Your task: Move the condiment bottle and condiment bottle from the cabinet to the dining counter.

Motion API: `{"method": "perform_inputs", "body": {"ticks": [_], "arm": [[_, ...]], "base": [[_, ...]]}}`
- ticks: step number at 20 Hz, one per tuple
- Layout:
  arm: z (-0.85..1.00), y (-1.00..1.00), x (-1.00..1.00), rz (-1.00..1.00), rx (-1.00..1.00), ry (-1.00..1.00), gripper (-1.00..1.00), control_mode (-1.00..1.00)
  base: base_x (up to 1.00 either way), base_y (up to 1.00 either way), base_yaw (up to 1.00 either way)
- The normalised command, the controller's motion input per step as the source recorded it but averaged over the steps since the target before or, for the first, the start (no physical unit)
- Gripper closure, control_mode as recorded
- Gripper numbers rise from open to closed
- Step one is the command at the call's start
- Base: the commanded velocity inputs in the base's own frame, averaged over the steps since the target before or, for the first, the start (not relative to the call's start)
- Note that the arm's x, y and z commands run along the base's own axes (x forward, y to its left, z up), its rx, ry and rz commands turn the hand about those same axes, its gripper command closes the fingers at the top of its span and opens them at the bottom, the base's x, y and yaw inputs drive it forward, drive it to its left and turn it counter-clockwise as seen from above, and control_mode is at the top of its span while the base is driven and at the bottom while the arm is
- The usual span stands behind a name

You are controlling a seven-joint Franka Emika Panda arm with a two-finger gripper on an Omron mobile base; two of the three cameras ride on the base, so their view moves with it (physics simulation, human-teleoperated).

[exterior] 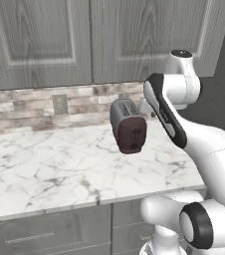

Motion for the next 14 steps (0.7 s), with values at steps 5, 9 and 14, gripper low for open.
{"method": "perform_inputs", "body": {"ticks": [5, 9, 14], "arm": [[0.21, 0.31, -0.08, -0.02, 0.00, -0.18, -1.00, -1.00], [0.50, 0.57, -0.08, 0.00, 0.00, -0.57, -1.00, -1.00], [0.50, 0.60, 0.00, 0.00, 0.00, -0.74, -1.00, -1.00]], "base": [[0.00, 0.00, 0.00], [0.00, 0.00, 0.00], [0.00, 0.00, 0.00]]}}
